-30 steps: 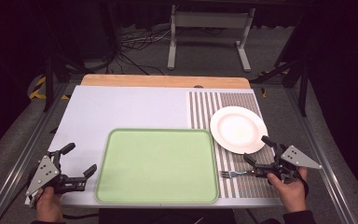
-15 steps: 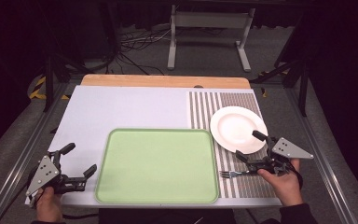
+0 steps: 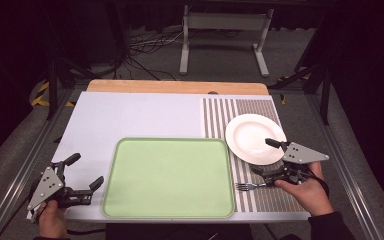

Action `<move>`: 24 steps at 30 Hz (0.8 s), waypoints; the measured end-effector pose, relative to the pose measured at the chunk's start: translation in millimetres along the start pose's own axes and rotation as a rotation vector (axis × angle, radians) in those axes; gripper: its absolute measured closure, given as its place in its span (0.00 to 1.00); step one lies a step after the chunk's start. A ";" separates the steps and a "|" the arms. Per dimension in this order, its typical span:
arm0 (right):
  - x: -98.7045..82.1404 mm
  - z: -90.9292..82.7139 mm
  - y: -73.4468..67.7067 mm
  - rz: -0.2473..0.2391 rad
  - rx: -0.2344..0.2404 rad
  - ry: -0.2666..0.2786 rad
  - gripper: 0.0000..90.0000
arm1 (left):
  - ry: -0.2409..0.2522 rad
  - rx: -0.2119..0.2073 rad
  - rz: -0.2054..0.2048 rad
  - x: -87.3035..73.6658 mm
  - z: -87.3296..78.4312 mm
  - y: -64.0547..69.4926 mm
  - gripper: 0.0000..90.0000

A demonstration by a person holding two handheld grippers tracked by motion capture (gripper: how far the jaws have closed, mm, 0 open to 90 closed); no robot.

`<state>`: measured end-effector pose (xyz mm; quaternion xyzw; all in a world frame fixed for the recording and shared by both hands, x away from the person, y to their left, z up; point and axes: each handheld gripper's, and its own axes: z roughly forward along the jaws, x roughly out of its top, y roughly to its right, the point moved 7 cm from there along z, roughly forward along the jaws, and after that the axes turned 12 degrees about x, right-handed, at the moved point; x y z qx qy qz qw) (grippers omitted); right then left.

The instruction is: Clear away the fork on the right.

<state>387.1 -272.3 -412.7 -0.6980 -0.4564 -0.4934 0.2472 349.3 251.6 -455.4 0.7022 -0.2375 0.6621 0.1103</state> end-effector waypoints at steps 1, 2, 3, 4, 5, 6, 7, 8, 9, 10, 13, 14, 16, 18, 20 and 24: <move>1.3 -0.2 -0.3 -0.007 0.011 -0.012 0.04 | -0.002 0.000 -0.001 -0.3 0.0 0.0 0.00; 2.8 -0.7 -0.7 -0.015 0.024 -0.030 0.04 | -0.003 -0.001 0.000 -0.3 0.0 0.0 0.00; 4.4 -1.4 -0.9 -0.022 0.034 -0.052 0.05 | -0.005 -0.002 0.003 -0.4 0.0 -0.1 0.00; 5.6 -1.8 -1.3 -0.027 0.043 -0.067 0.06 | -0.005 -0.002 0.005 -0.4 0.0 0.0 0.00; 6.0 -2.1 -1.4 -0.031 0.050 -0.083 0.06 | -0.005 -0.003 0.004 -0.3 0.0 0.3 0.00; 6.2 -2.5 -1.0 -0.037 0.055 -0.107 0.06 | -0.003 -0.004 0.005 0.0 0.0 0.4 0.00; 6.3 -2.7 -0.5 -0.047 0.061 -0.135 0.06 | -0.003 -0.003 0.005 0.0 -0.2 0.5 0.00; 6.1 -2.9 -0.5 -0.050 0.069 -0.153 0.07 | -0.003 -0.001 0.006 0.1 -0.3 0.1 0.00; 5.6 -3.0 0.0 -0.057 0.084 -0.182 0.08 | -0.002 -0.001 0.005 0.1 -0.2 0.0 0.00; 5.2 -3.1 0.7 -0.063 0.093 -0.206 0.08 | -0.003 0.000 0.006 -0.1 -0.1 -0.2 0.00; 4.0 -4.2 2.8 -0.075 0.117 -0.272 0.09 | -0.006 -0.002 0.006 -0.4 0.0 -0.1 0.00; 3.7 -4.6 3.3 -0.075 0.123 -0.292 0.09 | -0.005 -0.003 0.005 -0.3 0.0 0.1 0.00; 2.2 -5.5 4.9 -0.083 0.130 -0.337 0.09 | -0.005 -0.004 0.005 -0.3 0.0 0.1 0.00; 0.9 -6.3 6.2 -0.090 0.140 -0.384 0.09 | -0.005 -0.003 0.005 -0.3 0.0 0.1 0.00; -0.1 -6.9 6.8 -0.098 0.153 -0.423 0.10 | -0.005 -0.004 0.006 -0.3 0.0 0.2 0.00; -0.9 -7.4 7.1 -0.096 0.197 -0.465 0.12 | -0.005 -0.005 0.002 -0.4 0.1 0.5 0.00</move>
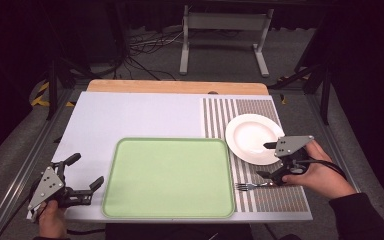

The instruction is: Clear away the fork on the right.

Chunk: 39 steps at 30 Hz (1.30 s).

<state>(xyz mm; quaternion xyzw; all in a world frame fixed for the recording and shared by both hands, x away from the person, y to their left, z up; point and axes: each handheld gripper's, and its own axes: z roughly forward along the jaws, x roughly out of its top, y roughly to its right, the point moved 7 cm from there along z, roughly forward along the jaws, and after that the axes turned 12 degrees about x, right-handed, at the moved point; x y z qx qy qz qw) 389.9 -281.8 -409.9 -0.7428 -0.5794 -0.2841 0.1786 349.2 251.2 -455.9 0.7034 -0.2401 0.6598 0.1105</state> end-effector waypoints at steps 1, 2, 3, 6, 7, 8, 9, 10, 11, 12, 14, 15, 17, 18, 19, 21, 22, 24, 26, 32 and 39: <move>-0.2 0.3 0.1 0.000 0.007 -0.009 0.12 | 0.000 0.000 0.000 0.1 -0.1 -0.1 0.00; -1.0 0.8 0.0 0.002 0.017 -0.028 0.13 | 0.000 0.000 0.000 0.0 -0.1 -0.1 0.00; -2.1 2.0 0.2 -0.004 0.027 -0.050 0.13 | -0.001 0.001 0.002 -0.1 -0.2 -0.4 0.00; -5.2 4.7 0.3 -0.009 0.041 -0.107 0.13 | 0.000 0.001 0.000 -0.1 -0.1 -0.5 0.00; -6.7 5.9 0.4 -0.016 0.052 -0.130 0.13 | 0.000 0.001 -0.001 -0.1 -0.1 -0.4 0.00; -7.4 6.5 0.3 -0.017 0.056 -0.143 0.13 | 0.000 0.002 0.001 -0.1 -0.1 -0.6 0.00; -8.0 7.3 0.4 -0.017 0.061 -0.151 0.13 | 0.001 0.002 -0.002 0.0 -0.1 -0.4 0.00; -9.1 7.6 0.6 -0.019 0.064 -0.172 0.13 | 0.001 0.002 0.000 0.0 -0.1 -0.5 0.00; -9.9 8.0 0.9 -0.021 0.065 -0.189 0.13 | -0.001 0.000 0.003 -0.2 -0.2 -0.6 0.00; -10.6 8.3 1.3 -0.024 0.070 -0.206 0.14 | -0.001 0.002 0.002 -0.2 -0.2 -0.6 0.00; -12.1 9.4 2.5 -0.031 0.074 -0.234 0.14 | -0.001 0.002 0.001 -0.1 -0.2 -0.6 0.00; -13.1 9.9 2.6 -0.030 0.075 -0.247 0.14 | -0.001 0.000 0.000 -0.2 -0.1 -0.4 0.00; -15.6 11.6 1.7 -0.021 0.088 -0.271 0.14 | -0.001 0.001 -0.001 -0.2 -0.2 -0.5 0.00; -16.7 12.0 1.7 -0.025 0.094 -0.286 0.14 | 0.000 0.001 -0.001 -0.1 -0.2 -0.5 0.00; -17.7 12.6 1.5 -0.024 0.093 -0.297 0.14 | 0.000 0.002 -0.002 -0.2 -0.1 -0.5 0.00; -19.2 13.5 1.9 -0.028 0.094 -0.318 0.14 | -0.003 -0.001 -0.001 -0.4 0.0 -0.3 0.00; -20.1 14.2 2.2 -0.032 0.097 -0.331 0.15 | -0.003 -0.001 -0.001 -0.4 0.0 -0.3 0.00; -20.5 14.8 2.2 -0.032 0.098 -0.334 0.14 | -0.002 0.000 -0.002 -0.3 0.0 -0.4 0.00; -21.9 15.5 1.4 -0.033 0.112 -0.353 0.15 | -0.002 0.000 -0.003 -0.4 0.0 -0.3 0.00; -28.5 19.1 -2.3 -0.042 0.152 -0.411 0.15 | -0.004 -0.001 -0.004 -0.6 0.2 -0.2 0.00; -34.4 23.6 -5.0 -0.050 0.179 -0.440 0.18 | -0.004 0.003 -0.005 -0.6 0.1 -0.4 0.00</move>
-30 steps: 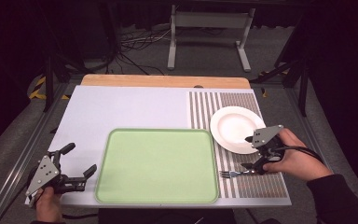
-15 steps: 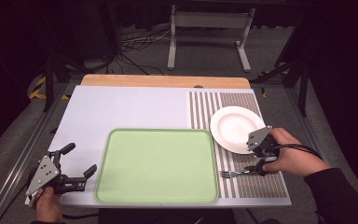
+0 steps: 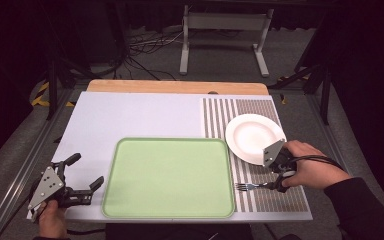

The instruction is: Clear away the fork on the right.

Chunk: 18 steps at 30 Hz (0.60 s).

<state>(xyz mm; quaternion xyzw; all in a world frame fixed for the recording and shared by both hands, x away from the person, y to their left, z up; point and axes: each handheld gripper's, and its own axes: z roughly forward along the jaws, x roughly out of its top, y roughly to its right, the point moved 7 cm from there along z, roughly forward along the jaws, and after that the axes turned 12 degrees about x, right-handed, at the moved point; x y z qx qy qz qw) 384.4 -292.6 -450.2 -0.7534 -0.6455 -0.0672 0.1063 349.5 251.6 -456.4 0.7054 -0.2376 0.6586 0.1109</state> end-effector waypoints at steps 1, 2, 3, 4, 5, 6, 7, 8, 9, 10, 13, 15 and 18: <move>-0.7 0.7 -0.2 0.001 0.000 -0.008 0.17 | 0.001 0.000 -0.003 0.0 0.0 0.2 0.00; -0.8 1.7 0.2 -0.011 -0.002 -0.012 0.17 | 0.000 -0.001 0.000 0.0 0.0 0.0 0.00; -0.6 2.9 0.1 -0.028 -0.003 -0.013 0.17 | 0.000 -0.001 0.001 0.0 0.0 0.1 0.00; -0.6 2.9 0.1 -0.028 -0.003 -0.013 0.17 | 0.000 -0.001 0.001 0.0 0.0 0.1 0.00; -0.9 6.0 -1.4 -0.026 0.007 -0.006 0.18 | 0.000 -0.001 0.001 0.0 0.0 0.1 0.00; -2.0 7.5 -2.5 -0.021 0.016 -0.013 0.21 | 0.000 -0.001 0.001 0.0 0.1 0.1 0.00; -2.0 7.5 -2.5 -0.021 0.016 -0.013 0.21 | 0.000 -0.001 0.001 0.0 0.1 0.1 0.00; -3.6 9.5 -4.1 -0.014 0.028 -0.024 0.23 | 0.000 -0.002 0.001 0.0 0.1 0.2 0.00; -5.0 11.3 -5.3 -0.015 0.037 -0.033 0.25 | 0.000 -0.001 0.001 0.0 0.0 0.1 0.00; -5.9 13.2 -5.3 -0.017 0.038 -0.039 0.28 | 0.000 -0.001 0.001 0.0 0.0 0.1 0.00; -8.9 15.9 -6.9 -0.012 0.059 -0.067 0.36 | -0.001 -0.001 0.000 0.0 0.1 0.3 0.00; -10.6 18.7 -8.0 -0.004 0.067 -0.081 0.42 | -0.001 -0.001 0.001 0.0 0.1 0.2 0.00; -12.5 21.6 -9.7 -0.003 0.083 -0.106 0.50 | -0.001 0.000 0.001 0.0 0.0 0.0 0.00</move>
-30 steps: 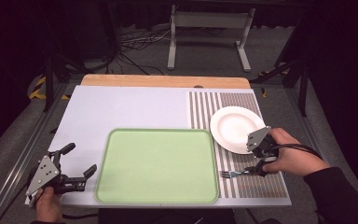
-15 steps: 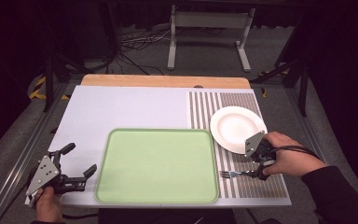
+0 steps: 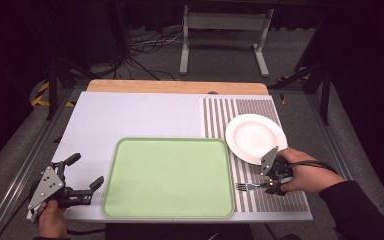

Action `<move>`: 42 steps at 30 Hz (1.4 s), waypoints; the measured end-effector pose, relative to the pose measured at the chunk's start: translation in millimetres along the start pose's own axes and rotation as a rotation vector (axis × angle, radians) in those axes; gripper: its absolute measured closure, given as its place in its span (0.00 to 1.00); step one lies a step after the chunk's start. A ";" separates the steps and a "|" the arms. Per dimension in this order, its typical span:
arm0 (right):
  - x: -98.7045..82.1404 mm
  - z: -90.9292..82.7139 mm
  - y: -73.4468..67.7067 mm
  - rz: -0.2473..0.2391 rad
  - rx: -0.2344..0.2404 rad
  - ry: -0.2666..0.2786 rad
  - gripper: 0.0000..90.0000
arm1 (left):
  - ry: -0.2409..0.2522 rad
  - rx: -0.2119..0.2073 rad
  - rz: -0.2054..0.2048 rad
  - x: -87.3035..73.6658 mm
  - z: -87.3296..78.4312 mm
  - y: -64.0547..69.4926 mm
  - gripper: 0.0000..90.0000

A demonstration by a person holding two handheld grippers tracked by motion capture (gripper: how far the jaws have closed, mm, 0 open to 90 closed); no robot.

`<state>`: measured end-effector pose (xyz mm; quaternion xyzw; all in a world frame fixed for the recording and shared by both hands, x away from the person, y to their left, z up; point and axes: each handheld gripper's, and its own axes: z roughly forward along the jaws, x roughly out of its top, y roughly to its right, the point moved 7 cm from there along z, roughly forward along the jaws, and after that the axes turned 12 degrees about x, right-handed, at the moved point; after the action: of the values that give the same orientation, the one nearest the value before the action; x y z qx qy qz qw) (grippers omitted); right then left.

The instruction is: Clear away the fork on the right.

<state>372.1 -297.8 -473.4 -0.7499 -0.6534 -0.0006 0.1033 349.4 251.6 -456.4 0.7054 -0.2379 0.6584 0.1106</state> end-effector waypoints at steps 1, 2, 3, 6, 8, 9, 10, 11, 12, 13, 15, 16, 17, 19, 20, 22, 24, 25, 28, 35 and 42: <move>-0.3 0.6 -0.1 0.002 -0.001 -0.007 0.52 | 0.000 -0.001 0.000 0.0 0.0 0.1 0.00; -0.7 1.3 0.0 -0.004 0.001 -0.015 0.54 | 0.000 -0.001 0.001 0.0 0.0 0.1 0.00; -1.2 2.5 0.2 -0.009 0.004 -0.024 0.56 | 0.000 -0.001 0.000 0.0 0.0 0.2 0.00; -2.0 4.2 0.7 -0.020 0.008 -0.041 0.62 | 0.000 -0.001 0.000 0.0 0.0 0.2 0.00; -2.7 5.6 1.7 -0.035 0.007 -0.062 0.70 | 0.000 -0.001 0.001 -0.1 0.0 0.0 0.00; -2.6 6.2 1.8 -0.038 0.005 -0.065 0.73 | 0.000 -0.001 0.000 -0.1 0.0 0.1 0.00; -2.6 6.2 1.8 -0.038 0.005 -0.065 0.73 | -0.001 -0.001 0.001 0.0 0.0 0.1 0.00; -2.8 6.2 2.2 -0.045 0.007 -0.077 0.75 | 0.000 -0.001 0.001 0.0 0.0 0.2 0.00; -2.7 6.6 2.7 -0.052 0.004 -0.080 0.79 | 0.000 -0.002 0.001 0.0 0.0 0.2 0.00; -3.0 6.7 2.9 -0.056 0.001 -0.088 0.80 | -0.001 -0.002 0.001 -0.1 0.0 0.2 0.00; -3.4 7.4 3.6 -0.059 0.000 -0.098 0.82 | 0.000 -0.001 0.001 0.0 0.0 0.1 0.00; -3.8 8.0 4.0 -0.061 0.005 -0.104 0.83 | 0.000 -0.001 0.001 0.0 0.0 0.1 0.00; -3.8 7.8 4.1 -0.062 0.006 -0.108 0.84 | 0.000 -0.001 0.002 0.0 -0.1 0.1 0.00; -3.9 8.0 3.7 -0.068 0.011 -0.113 0.85 | -0.001 -0.001 0.001 0.0 0.0 0.2 0.00; -3.8 8.0 3.5 -0.068 0.011 -0.114 0.86 | -0.001 -0.001 0.001 -0.1 0.0 0.2 0.00; -3.6 8.3 3.3 -0.075 0.012 -0.117 0.86 | -0.001 -0.002 0.002 -0.1 0.0 0.3 0.00; -3.0 8.7 3.5 -0.081 0.010 -0.120 0.86 | 0.001 -0.003 0.002 0.0 0.1 0.4 0.00; -2.5 8.9 3.0 -0.084 0.015 -0.127 0.86 | 0.001 -0.002 0.002 0.1 0.1 0.4 0.00; -1.9 9.1 3.0 -0.090 0.017 -0.132 0.87 | 0.001 -0.002 0.001 0.1 0.0 0.3 0.00; -2.9 7.5 2.3 -0.082 0.019 -0.120 0.87 | 0.000 -0.001 0.002 0.0 -0.1 0.1 0.00; 2.3 -5.9 -0.1 -0.090 -0.001 -0.073 0.87 | 0.000 -0.002 0.002 0.0 0.2 0.4 0.00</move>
<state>373.1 -296.4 -467.3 -0.7195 -0.6897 0.0217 0.0787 349.4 251.2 -456.4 0.7050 -0.2391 0.6585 0.1107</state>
